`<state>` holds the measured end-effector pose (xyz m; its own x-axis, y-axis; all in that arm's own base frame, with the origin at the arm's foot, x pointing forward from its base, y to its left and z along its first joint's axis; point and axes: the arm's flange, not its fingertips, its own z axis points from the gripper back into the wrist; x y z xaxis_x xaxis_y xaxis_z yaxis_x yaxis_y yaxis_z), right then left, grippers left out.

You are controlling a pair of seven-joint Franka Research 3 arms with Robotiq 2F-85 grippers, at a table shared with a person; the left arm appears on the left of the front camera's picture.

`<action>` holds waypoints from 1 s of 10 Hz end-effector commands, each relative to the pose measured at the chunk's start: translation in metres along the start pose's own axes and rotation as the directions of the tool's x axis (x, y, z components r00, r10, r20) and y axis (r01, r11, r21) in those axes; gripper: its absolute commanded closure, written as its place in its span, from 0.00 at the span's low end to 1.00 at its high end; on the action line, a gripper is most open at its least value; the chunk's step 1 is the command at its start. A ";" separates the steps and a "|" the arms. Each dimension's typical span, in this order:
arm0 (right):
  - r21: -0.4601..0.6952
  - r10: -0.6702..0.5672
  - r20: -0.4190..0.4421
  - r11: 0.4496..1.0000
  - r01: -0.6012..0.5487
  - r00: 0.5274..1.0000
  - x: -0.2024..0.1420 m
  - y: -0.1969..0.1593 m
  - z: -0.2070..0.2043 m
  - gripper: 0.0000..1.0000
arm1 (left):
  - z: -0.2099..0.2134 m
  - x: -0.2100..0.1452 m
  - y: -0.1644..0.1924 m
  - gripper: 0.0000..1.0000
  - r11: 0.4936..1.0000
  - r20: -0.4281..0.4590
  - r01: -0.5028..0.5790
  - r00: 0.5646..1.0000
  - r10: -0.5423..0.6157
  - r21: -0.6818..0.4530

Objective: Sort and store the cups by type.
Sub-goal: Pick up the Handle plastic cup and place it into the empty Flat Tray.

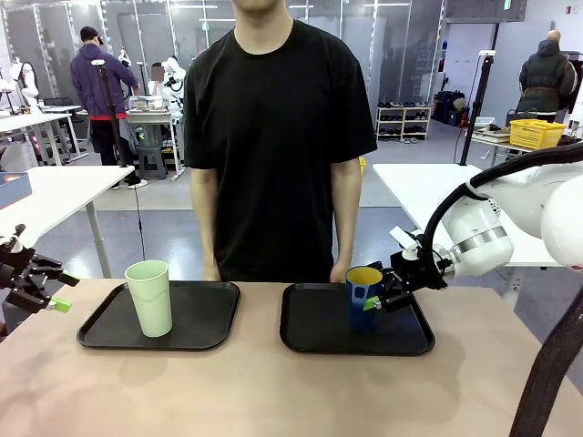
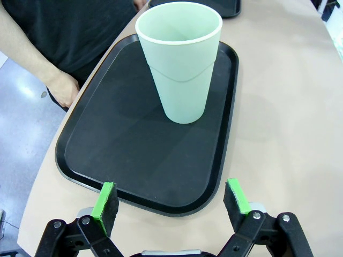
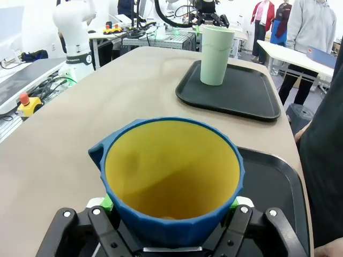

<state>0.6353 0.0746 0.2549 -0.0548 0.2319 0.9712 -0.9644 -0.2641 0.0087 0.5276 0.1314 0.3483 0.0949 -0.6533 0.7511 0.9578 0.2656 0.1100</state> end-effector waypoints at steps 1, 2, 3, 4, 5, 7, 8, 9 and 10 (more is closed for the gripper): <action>-0.015 -0.040 -0.003 0.999 0.039 0.999 -0.003 -0.016 -0.005 0.21 | 0.000 -0.001 0.003 0.00 1.000 0.027 0.019 0.999 -0.019 0.003; -0.021 -0.040 -0.001 0.999 0.040 0.999 -0.006 -0.017 -0.007 0.21 | 0.000 -0.001 0.003 0.00 1.000 0.027 0.019 0.999 -0.019 0.003; -0.019 -0.049 -0.003 0.999 0.049 0.999 -0.009 -0.019 -0.007 0.21 | 0.000 -0.001 0.003 0.00 1.000 0.027 0.019 0.999 -0.019 0.003; -0.019 -0.055 -0.004 0.998 0.054 0.999 -0.012 -0.021 -0.008 0.21 | 0.000 -0.001 0.003 0.00 1.000 0.027 0.019 0.999 -0.019 0.003; -0.019 -0.057 -0.008 0.998 0.057 0.998 -0.013 -0.021 -0.008 0.21 | 0.000 -0.001 0.003 0.00 1.000 0.027 0.019 0.999 -0.019 0.003; -0.025 -0.069 -0.017 0.997 0.069 0.997 -0.017 -0.020 -0.007 0.21 | 0.000 -0.001 0.003 0.00 1.000 0.027 0.019 0.999 -0.019 0.003; -0.021 -0.070 -0.014 0.997 0.069 0.997 -0.019 -0.019 -0.007 0.21 | 0.000 -0.001 0.003 0.00 1.000 0.027 0.019 0.999 -0.019 0.003; -0.021 -0.075 -0.011 0.997 0.075 0.997 -0.020 -0.018 -0.007 0.21 | 0.000 -0.001 0.003 0.00 1.000 0.027 0.019 0.999 -0.019 0.003; -0.022 -0.083 -0.010 0.996 0.082 0.997 -0.020 -0.017 -0.007 0.14 | 0.000 -0.001 0.003 0.00 1.000 0.027 0.019 0.999 -0.019 0.003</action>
<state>0.6469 0.0787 0.2321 -0.0144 0.2545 0.9670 -0.9700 -0.2381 0.0483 0.5276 0.1313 0.3483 0.0949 -0.6533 0.7511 0.9578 0.2655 0.1100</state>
